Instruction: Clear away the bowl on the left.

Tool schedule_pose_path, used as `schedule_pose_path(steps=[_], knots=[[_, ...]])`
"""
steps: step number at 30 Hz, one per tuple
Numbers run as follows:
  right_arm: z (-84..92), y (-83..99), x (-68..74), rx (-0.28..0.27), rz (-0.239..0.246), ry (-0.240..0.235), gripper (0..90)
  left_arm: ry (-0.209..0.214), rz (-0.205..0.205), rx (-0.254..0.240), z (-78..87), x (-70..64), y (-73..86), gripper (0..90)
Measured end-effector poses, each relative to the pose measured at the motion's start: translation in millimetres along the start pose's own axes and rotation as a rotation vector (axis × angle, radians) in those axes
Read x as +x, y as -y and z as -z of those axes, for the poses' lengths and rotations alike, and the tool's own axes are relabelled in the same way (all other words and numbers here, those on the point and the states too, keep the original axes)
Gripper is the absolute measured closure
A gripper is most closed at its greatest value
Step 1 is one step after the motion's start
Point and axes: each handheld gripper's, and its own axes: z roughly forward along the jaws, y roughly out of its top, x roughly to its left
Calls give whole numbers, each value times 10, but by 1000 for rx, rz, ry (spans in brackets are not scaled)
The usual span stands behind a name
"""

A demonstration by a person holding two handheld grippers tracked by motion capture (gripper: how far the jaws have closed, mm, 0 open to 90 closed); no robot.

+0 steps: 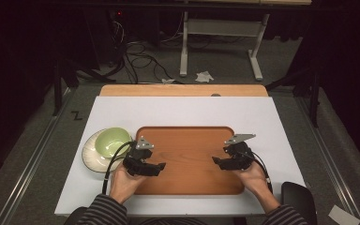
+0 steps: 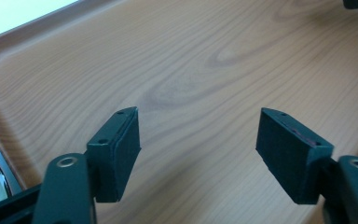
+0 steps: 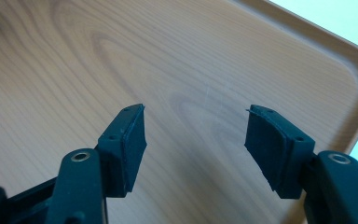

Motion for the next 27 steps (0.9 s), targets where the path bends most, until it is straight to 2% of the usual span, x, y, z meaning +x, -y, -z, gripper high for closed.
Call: schedule_pose_path(steps=[4,11,15,18,24,27], knots=[[-11,-1,17,13,1,-7,395,-9,-26,17,7,-37,-22,268],[-19,2,29,13,7,-4,394,-18,-50,43,82,-68,-42,302],[-21,6,34,23,12,-9,395,-14,-24,47,110,-14,-51,291],[-32,4,29,31,6,-6,395,-34,-15,40,152,36,-51,296],[-33,-1,49,33,24,-1,396,-71,14,11,260,129,-45,319],[-33,0,50,33,26,0,396,-74,23,7,281,156,-45,326]])
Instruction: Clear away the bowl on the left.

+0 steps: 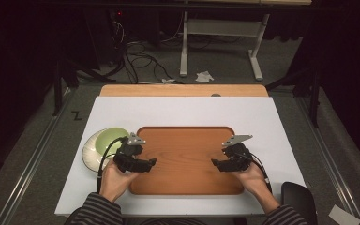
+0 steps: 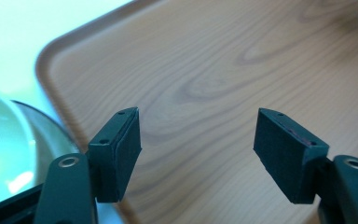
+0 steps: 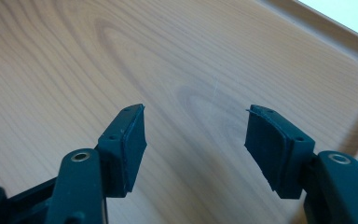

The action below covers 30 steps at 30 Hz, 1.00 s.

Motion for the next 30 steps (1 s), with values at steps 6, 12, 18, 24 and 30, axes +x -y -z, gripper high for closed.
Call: schedule_pose_path(steps=[6,12,18,24,30], knots=[[-4,2,-5,2,1,-2,395,7,50,-27,58,104,-8,322],[-6,2,11,2,3,-2,395,-11,63,-50,124,164,-5,322],[-17,3,4,10,3,-7,393,-2,77,-47,147,263,-11,323],[-13,4,2,9,4,-8,394,-12,91,-49,200,329,-9,325],[-18,3,12,15,10,-7,393,-40,128,-51,252,429,8,354]])
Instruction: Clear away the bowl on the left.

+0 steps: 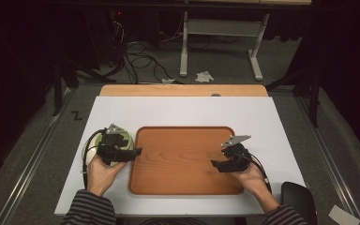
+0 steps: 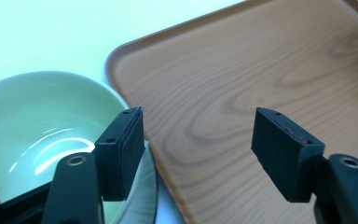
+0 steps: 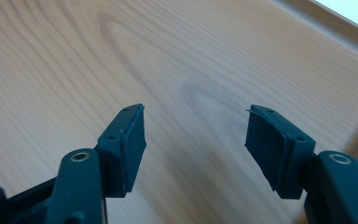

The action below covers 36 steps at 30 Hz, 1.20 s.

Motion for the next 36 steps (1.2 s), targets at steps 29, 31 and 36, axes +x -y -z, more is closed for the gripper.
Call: schedule_pose_path(steps=[29,31,36], knots=[[-16,0,-2,4,2,-6,395,-164,170,9,171,590,123,335],[-15,-1,-1,4,4,-5,394,-185,195,9,181,660,146,336],[-10,1,10,0,9,-8,395,-209,231,11,190,743,186,336]])
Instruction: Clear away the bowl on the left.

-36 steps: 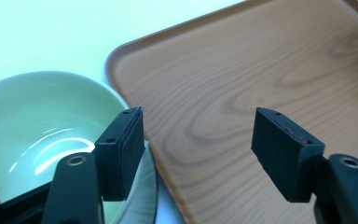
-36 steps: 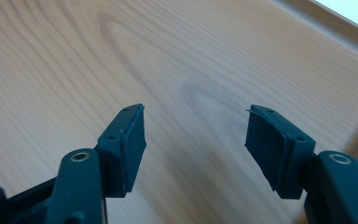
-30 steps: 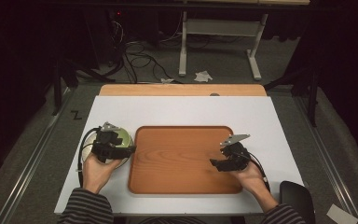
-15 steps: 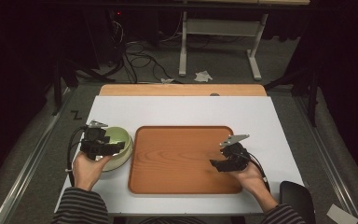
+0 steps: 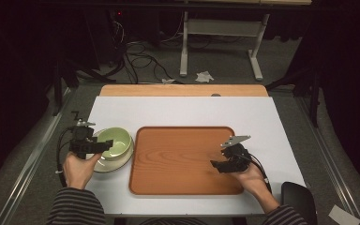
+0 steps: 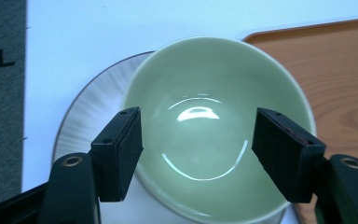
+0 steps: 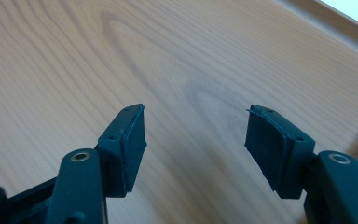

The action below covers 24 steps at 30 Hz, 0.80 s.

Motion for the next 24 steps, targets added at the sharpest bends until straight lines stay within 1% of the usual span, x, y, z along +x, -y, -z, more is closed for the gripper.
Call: schedule_pose_path(steps=[1,4,6,7,8,9,10,11,12,13,16,17,18,19,20,21,24], knots=[[-1,-1,2,1,-2,-2,397,-5,22,-1,-2,40,9,336],[-3,-2,1,2,-1,-3,398,-17,32,3,-12,77,13,336],[-3,-2,-3,1,-5,-4,398,-21,49,8,-30,111,16,335],[-5,-1,-11,2,-8,-6,398,-18,62,18,-59,131,20,336],[-5,-1,-11,2,-8,-6,398,-18,62,18,-59,131,20,337],[-4,-2,-9,2,-6,-6,398,-26,67,34,-94,151,22,339],[-4,-2,-9,2,-6,-6,398,-26,67,34,-94,151,22,342],[-1,-2,1,1,-5,-7,398,-30,79,44,-126,178,29,346],[-1,-2,1,1,-5,-7,398,-30,79,44,-126,178,29,352],[-2,-2,5,3,-3,-7,399,-27,91,61,-155,208,37,359],[-4,-3,6,7,-2,-8,404,-34,98,68,-193,213,42,381],[-3,-5,5,6,-6,-11,410,-33,99,82,-225,221,44,388],[-1,-5,3,3,-12,-13,411,-33,99,82,-225,221,44,398],[2,-5,-4,1,-12,-13,412,-37,102,93,-261,223,48,412],[2,-5,-4,1,-12,-13,412,-37,102,93,-261,223,48,426],[3,-4,-6,0,-20,-18,416,-32,101,108,-301,212,49,442],[2,-4,-8,1,-14,-22,418,-33,92,119,-334,197,44,485]])
